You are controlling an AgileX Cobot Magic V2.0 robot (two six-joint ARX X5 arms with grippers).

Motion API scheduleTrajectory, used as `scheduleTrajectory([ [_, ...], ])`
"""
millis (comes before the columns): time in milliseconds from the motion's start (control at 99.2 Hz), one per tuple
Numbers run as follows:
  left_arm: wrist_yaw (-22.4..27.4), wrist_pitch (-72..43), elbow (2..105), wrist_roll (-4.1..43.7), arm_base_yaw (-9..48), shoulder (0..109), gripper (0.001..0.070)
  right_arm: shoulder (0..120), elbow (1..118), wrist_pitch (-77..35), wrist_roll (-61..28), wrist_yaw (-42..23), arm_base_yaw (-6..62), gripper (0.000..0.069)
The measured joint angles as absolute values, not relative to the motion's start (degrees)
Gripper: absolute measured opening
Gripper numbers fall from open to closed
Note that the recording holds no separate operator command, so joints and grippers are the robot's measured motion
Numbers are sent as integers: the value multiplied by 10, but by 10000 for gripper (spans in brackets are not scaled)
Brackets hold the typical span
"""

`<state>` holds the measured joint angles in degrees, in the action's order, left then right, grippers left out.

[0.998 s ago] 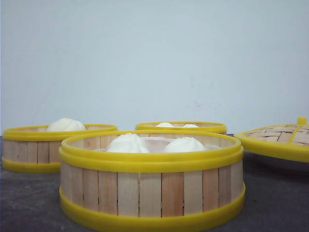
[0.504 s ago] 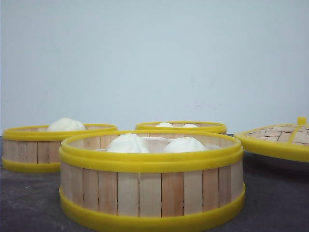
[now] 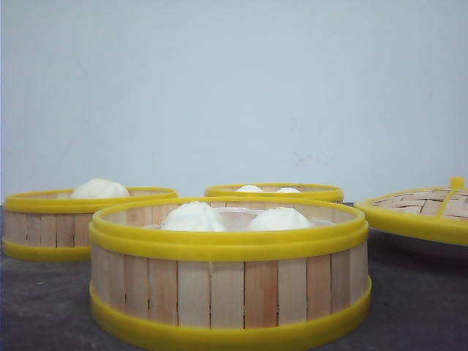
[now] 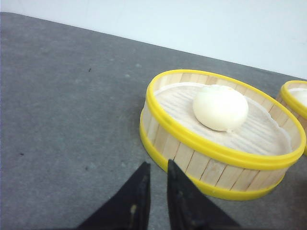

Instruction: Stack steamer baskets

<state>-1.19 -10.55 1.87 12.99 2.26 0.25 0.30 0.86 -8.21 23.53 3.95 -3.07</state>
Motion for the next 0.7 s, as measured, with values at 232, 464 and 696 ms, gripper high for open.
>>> scheduleTrajectory([
  [232,-12,-105,19,166,23,3,33,3,9,-35,276,80,-31,9],
  [464,-12,-106,49,194,23,10,32,23,45,-39,288,91,-31,9],
  [696,-12,-96,198,191,23,97,32,145,191,-61,231,88,-31,9],
])
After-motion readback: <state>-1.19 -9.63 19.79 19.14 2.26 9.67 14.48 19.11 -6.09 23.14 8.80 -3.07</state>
